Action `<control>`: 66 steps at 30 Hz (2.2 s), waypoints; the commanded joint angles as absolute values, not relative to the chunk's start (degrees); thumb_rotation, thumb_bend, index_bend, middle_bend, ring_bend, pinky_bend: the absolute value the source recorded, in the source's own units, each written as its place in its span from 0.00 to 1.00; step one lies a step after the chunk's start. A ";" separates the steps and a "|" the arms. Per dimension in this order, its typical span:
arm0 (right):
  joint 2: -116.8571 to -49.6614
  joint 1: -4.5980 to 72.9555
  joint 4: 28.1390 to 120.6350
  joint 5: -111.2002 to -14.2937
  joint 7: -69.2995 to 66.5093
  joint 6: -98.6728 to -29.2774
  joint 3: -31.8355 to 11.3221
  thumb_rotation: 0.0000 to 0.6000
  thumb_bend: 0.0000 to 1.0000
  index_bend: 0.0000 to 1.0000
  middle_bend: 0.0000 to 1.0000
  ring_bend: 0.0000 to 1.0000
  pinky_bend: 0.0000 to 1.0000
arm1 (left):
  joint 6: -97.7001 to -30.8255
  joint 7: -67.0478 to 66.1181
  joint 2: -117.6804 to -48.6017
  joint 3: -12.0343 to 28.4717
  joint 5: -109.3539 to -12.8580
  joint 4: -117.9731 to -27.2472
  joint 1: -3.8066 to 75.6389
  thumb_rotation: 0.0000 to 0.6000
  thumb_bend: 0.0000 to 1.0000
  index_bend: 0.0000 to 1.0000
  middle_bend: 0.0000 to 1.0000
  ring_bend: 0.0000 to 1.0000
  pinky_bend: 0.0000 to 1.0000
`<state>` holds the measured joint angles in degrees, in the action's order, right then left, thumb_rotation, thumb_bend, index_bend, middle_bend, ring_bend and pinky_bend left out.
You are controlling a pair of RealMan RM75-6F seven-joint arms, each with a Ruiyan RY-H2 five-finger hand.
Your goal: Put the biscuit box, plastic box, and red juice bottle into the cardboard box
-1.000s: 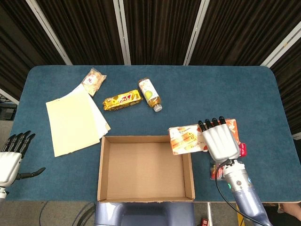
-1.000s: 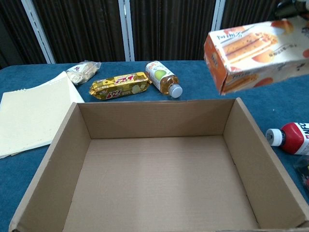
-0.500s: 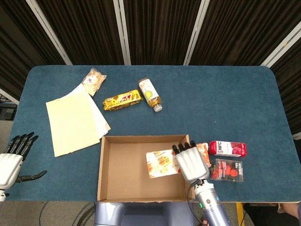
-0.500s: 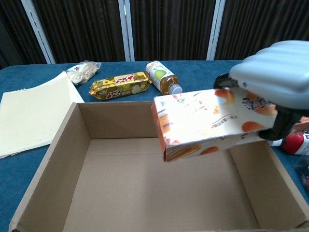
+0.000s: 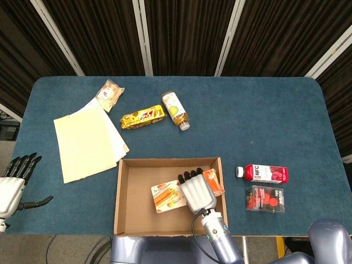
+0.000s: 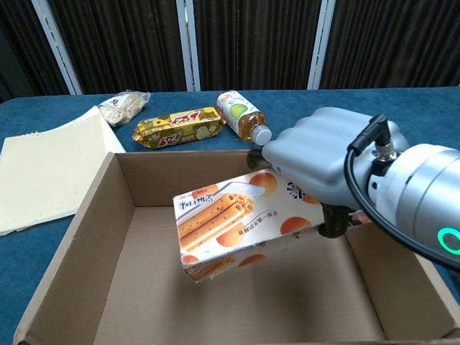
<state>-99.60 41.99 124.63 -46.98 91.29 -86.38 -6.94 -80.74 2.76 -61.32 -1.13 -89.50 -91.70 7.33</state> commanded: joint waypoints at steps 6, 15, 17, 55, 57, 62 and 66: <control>-94.07 43.83 125.79 -48.02 89.13 -83.33 -5.54 1.00 0.00 0.00 0.00 0.00 0.20 | -80.94 2.46 -61.62 -0.92 -89.27 -91.48 7.35 0.70 0.05 0.00 0.00 0.00 0.00; -86.88 44.35 127.37 -48.66 84.20 -81.23 -5.14 1.00 0.00 0.00 0.00 0.00 0.11 | -80.53 0.67 -62.36 -0.89 -89.03 -91.59 7.57 0.70 0.05 0.00 0.00 0.00 0.00; -84.46 43.91 128.73 -49.83 83.01 -81.86 -5.23 1.00 0.00 0.00 0.00 0.00 0.10 | -80.36 0.25 -62.49 -0.91 -88.92 -91.48 7.61 0.70 0.05 0.00 0.00 0.00 0.00; -52.93 26.51 103.49 -62.49 25.10 -58.00 -0.29 1.00 0.00 0.00 0.00 0.00 0.03 | -87.29 -5.97 -67.15 1.47 -90.97 -91.07 6.70 0.70 0.04 0.00 0.00 0.00 0.00; -53.40 25.83 102.70 -63.55 24.94 -58.05 0.61 1.00 0.00 0.00 0.00 0.00 0.02 | -88.07 -4.85 -67.24 1.40 -92.42 -90.67 6.89 0.70 0.04 0.00 0.00 0.00 0.00; -52.54 22.58 103.90 -67.70 23.16 -60.04 3.50 1.00 0.00 0.00 0.00 0.00 0.02 | -93.24 -2.30 -66.57 0.86 -96.79 -90.65 5.66 0.71 0.04 0.00 0.00 0.00 0.00; -51.77 20.19 105.66 -70.80 23.83 -62.56 5.41 1.00 0.00 0.00 0.00 0.00 0.02 | -92.51 -1.81 -65.00 -0.35 -97.04 -91.42 5.22 0.70 0.03 0.00 0.00 0.00 0.00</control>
<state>-52.24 21.20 104.77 -69.73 23.59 -61.65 4.46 -93.33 -2.21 -65.82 0.33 -97.32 -90.89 5.52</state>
